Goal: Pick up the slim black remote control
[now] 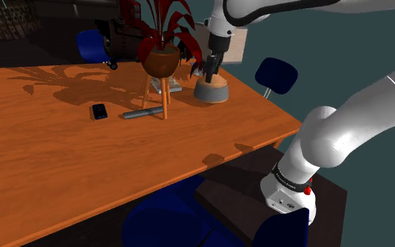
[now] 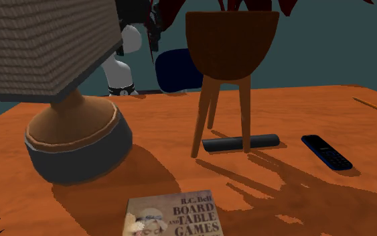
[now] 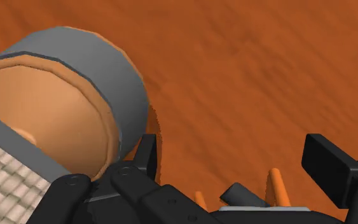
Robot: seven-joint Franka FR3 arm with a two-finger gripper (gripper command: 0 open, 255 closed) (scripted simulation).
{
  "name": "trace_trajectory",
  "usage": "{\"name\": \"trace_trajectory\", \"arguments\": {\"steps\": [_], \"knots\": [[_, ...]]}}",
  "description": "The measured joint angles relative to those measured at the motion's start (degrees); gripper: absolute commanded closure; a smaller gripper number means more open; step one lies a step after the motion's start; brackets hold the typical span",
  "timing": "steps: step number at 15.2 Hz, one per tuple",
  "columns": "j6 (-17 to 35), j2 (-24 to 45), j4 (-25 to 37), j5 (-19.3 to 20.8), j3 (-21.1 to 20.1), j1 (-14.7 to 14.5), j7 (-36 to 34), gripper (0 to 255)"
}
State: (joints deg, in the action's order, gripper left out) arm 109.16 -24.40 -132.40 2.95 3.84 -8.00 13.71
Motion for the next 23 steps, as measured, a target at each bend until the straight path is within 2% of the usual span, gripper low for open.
{"name": "trace_trajectory", "arguments": {"steps": [3, 9, 13, 15, 18, 23], "knots": [[4.0, 6.4, 0.9, 0.0, 0.9, -1.3, 5.9, 0], [9.7, 20.2, 9.1, -0.9, 0.6, -4.0, 16.6, 0], [14.3, 24.8, 15.1, -1.5, -0.2, -5.3, 23.0, 0], [18.9, 28.3, 17.1, -1.6, -0.9, -6.0, 26.3, 0], [16.0, 35.9, 21.0, -1.6, -2.4, -7.2, 30.7, 0], [18.1, 42.2, 24.5, -1.2, -4.0, -8.1, 35.3, 0]]}}
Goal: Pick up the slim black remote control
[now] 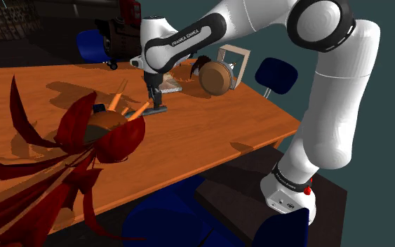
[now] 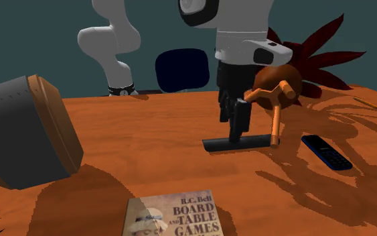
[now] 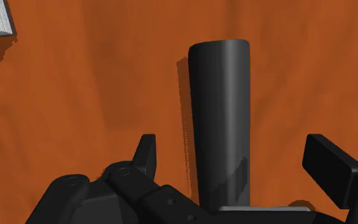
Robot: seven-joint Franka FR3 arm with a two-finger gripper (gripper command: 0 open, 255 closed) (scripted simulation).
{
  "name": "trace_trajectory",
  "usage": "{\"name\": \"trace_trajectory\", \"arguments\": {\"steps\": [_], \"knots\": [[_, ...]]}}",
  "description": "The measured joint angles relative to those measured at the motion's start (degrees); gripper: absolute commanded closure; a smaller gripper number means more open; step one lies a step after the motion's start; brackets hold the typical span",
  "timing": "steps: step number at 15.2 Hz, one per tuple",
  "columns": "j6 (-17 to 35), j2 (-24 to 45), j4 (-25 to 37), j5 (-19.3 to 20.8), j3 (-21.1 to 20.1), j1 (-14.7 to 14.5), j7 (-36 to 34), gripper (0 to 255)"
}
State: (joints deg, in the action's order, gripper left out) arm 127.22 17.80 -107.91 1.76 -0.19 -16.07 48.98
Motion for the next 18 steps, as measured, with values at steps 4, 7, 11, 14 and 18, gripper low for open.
{"name": "trace_trajectory", "arguments": {"steps": [4, 7, 11, 14, 18], "knots": [[2.3, 1.8, -0.5, 0.1, 0.0, 0.0, 0.2, 0], [4.0, 2.6, -1.4, 0.1, 0.0, -0.1, 0.1, 255], [3.2, 2.2, -1.5, 0.0, -0.3, -0.2, 0.1, 255], [3.6, 2.1, -1.6, 0.0, -0.3, -0.2, 0.2, 255], [3.4, 2.2, -1.3, 0.0, -0.3, -0.3, 0.1, 255]]}}
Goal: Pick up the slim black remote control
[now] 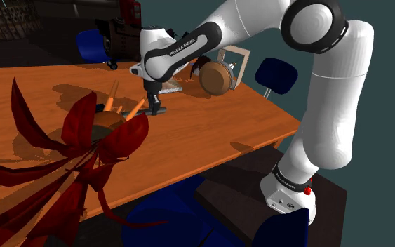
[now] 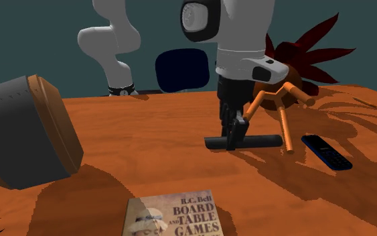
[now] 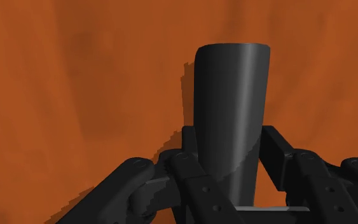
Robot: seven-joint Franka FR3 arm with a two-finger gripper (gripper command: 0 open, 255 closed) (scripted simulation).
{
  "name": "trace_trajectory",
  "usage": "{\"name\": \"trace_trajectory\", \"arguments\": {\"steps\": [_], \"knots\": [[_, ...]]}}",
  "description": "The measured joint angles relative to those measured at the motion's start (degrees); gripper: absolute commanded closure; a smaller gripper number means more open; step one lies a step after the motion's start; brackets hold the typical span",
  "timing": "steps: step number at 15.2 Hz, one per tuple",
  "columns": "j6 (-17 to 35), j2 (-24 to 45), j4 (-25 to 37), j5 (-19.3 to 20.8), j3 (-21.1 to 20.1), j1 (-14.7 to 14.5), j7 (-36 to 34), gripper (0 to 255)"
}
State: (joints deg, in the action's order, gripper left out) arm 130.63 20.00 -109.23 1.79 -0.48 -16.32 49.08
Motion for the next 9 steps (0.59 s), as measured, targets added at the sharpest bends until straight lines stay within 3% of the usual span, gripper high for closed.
{"name": "trace_trajectory", "arguments": {"steps": [9], "knots": [[-4.9, -2.8, 2.3, 0.0, 0.2, 0.2, 0.2, 255]]}}
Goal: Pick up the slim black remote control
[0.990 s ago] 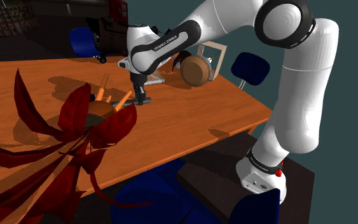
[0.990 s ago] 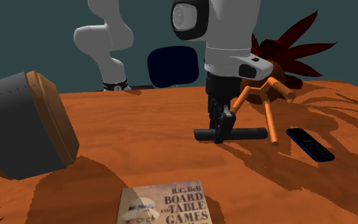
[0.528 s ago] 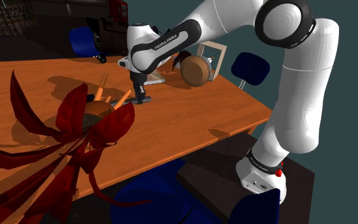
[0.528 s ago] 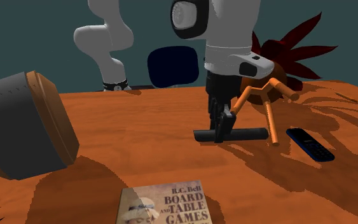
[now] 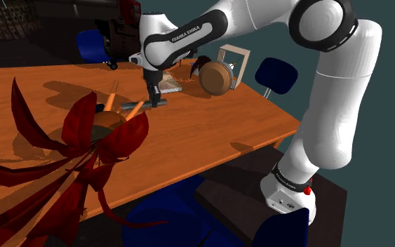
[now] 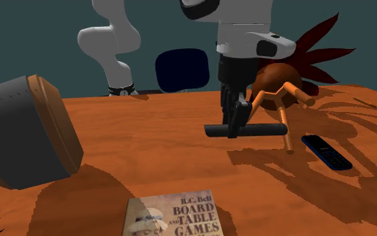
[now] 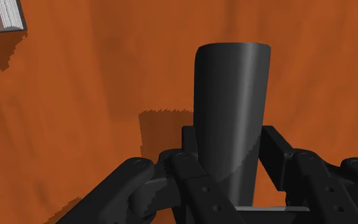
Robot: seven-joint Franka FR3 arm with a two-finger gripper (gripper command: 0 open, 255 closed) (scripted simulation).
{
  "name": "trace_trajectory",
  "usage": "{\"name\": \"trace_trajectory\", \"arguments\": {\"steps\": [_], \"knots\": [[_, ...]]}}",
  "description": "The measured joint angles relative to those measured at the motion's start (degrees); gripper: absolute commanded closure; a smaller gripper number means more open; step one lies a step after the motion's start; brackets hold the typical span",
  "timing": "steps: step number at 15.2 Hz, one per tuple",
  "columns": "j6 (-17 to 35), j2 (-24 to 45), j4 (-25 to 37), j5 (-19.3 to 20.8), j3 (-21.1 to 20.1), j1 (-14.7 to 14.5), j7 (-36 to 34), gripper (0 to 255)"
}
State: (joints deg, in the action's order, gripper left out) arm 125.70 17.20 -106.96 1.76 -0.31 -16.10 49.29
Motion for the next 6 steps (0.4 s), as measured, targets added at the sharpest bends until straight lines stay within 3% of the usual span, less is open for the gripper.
{"name": "trace_trajectory", "arguments": {"steps": [6], "knots": [[-3.9, -1.9, 1.9, -0.1, -0.1, 0.0, 0.1, 255]]}}
